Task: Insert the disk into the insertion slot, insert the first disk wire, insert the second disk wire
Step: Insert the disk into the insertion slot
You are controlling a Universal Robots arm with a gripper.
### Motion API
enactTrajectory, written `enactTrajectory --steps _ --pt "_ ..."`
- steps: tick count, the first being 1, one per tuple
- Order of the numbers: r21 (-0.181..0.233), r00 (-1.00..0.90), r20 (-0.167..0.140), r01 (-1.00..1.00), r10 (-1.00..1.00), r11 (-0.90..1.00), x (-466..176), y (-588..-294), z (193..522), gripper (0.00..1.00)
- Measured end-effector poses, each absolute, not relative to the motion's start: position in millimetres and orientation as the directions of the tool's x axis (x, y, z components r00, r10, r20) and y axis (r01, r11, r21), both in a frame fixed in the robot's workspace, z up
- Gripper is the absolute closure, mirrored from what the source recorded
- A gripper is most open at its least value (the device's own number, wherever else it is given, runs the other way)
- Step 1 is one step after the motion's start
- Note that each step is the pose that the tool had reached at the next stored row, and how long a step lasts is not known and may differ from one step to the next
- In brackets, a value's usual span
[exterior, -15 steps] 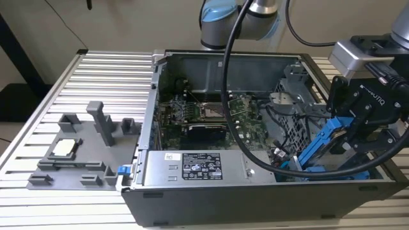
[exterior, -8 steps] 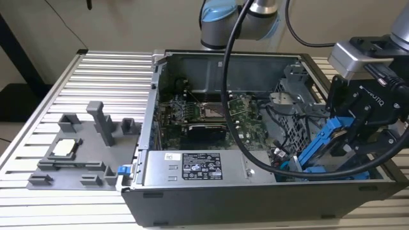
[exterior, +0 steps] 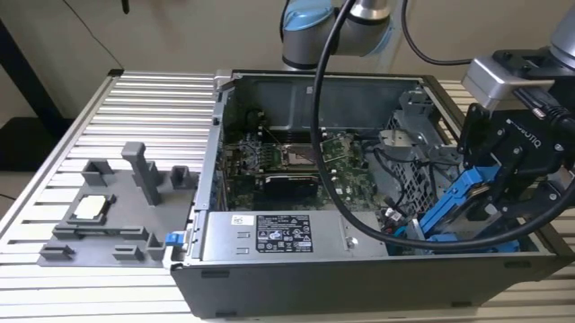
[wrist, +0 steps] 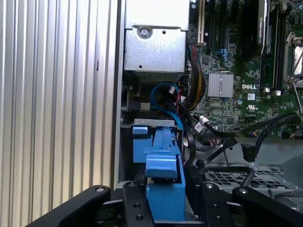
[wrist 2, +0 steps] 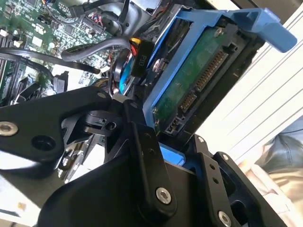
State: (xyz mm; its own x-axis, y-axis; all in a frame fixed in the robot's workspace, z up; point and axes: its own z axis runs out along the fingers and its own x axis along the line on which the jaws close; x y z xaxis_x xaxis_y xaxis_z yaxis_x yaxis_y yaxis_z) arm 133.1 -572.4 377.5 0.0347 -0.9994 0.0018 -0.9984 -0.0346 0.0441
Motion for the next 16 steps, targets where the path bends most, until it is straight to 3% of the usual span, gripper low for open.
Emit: enactTrajectory --steps 2,5,16 --pt "0.044 0.035 0.002 -0.998 -0.999 -0.035 133.1 -572.4 377.5 0.56" --pt "0.044 0.035 0.002 -0.998 -0.999 -0.035 133.1 -572.4 377.5 0.68" --pt "0.043 0.033 -0.012 -0.999 -0.999 -0.033 131.8 -568.9 376.8 0.68"
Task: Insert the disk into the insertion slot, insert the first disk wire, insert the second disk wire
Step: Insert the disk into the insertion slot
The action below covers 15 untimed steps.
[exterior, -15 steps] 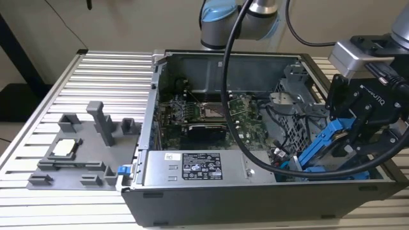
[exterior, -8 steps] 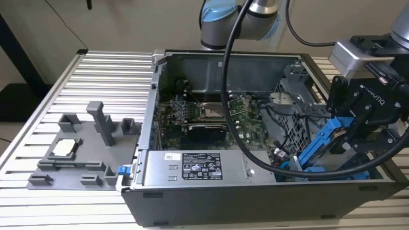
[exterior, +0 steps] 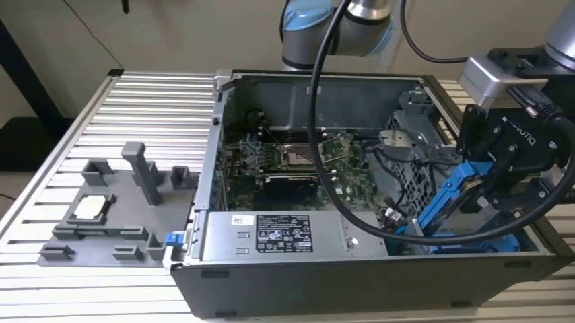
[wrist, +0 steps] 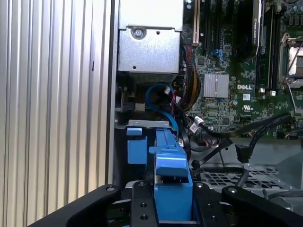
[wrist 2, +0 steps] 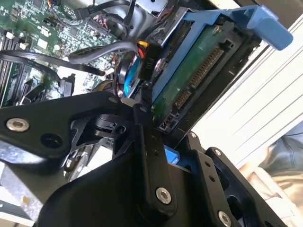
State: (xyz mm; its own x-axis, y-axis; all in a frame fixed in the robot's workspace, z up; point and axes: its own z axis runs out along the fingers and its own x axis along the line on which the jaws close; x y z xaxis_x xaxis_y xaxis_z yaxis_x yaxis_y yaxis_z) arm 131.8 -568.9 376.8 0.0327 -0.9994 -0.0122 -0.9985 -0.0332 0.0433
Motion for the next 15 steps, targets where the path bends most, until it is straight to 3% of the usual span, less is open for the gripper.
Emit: enactTrajectory --steps 6,7,8,15 --pt "0.043 0.033 -0.014 -0.999 -0.999 -0.033 131.8 -568.9 376.8 0.67" --pt "0.043 0.033 -0.014 -0.999 -0.999 -0.033 131.8 -568.9 378.0 0.60" --pt "0.043 0.033 -0.014 -0.999 -0.999 -0.033 131.8 -568.9 379.7 0.60" --pt "0.043 0.033 -0.014 -0.999 -0.999 -0.033 131.7 -568.9 408.9 0.60"
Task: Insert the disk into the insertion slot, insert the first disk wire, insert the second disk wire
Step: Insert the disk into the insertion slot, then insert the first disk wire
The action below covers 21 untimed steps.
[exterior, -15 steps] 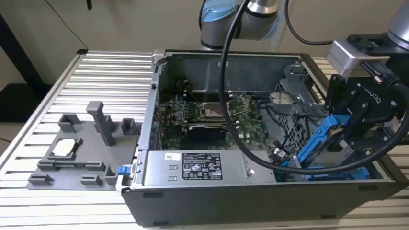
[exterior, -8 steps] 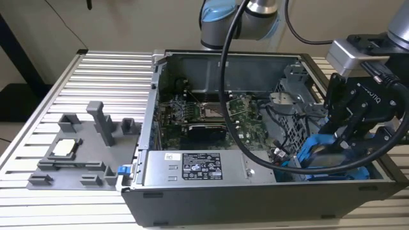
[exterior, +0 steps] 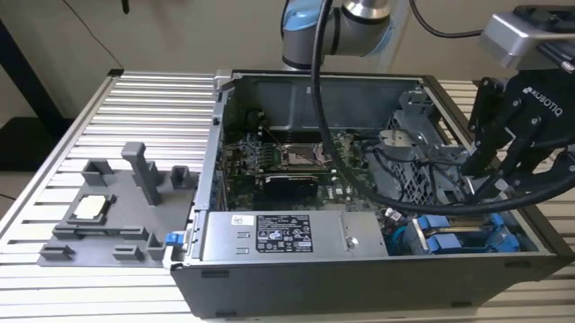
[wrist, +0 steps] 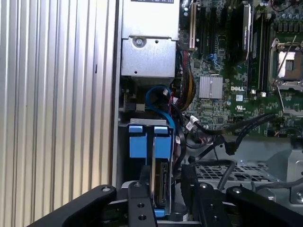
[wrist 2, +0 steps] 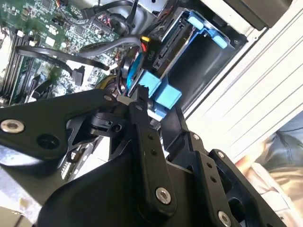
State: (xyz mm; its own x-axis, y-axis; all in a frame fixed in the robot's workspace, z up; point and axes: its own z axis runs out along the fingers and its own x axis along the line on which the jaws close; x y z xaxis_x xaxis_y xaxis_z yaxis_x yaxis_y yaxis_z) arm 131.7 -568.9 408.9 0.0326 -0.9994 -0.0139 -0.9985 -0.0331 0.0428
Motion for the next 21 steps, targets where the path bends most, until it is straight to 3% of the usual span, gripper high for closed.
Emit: enactTrajectory --steps 5,21 --pt "0.043 0.033 -0.014 -0.999 -0.999 -0.033 131.8 -568.9 427.4 0.60" --pt "0.043 0.032 -0.014 -0.999 -0.999 -0.033 131.8 -568.9 426.8 0.60"
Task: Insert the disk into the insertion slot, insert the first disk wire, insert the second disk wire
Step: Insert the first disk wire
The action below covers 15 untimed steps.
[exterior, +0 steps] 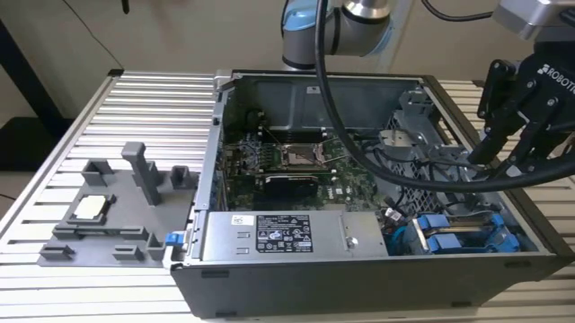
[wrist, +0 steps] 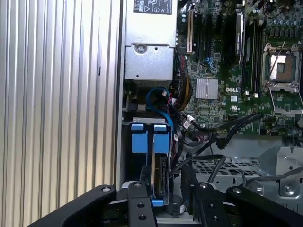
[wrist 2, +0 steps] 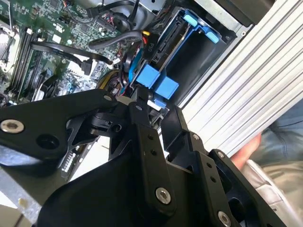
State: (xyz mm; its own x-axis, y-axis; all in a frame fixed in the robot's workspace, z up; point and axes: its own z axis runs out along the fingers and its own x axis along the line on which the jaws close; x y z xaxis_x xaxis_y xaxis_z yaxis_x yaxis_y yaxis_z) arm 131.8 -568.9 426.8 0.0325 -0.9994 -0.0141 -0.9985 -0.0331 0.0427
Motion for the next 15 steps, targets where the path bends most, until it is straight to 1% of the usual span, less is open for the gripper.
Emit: enactTrajectory --steps 2,5,7,15 --pt "0.042 0.033 -0.025 -0.999 -0.999 -0.034 132.5 -568.9 426.3 0.60" --pt "0.041 0.035 -0.058 -0.998 -0.998 -0.038 134.9 -568.9 425.8 0.60" --pt "0.040 0.037 -0.068 -0.998 -0.997 -0.040 137.4 -569.2 424.8 0.60" --pt "0.040 0.043 -0.069 -0.998 -0.997 -0.046 152.7 -569.2 411.4 0.60"
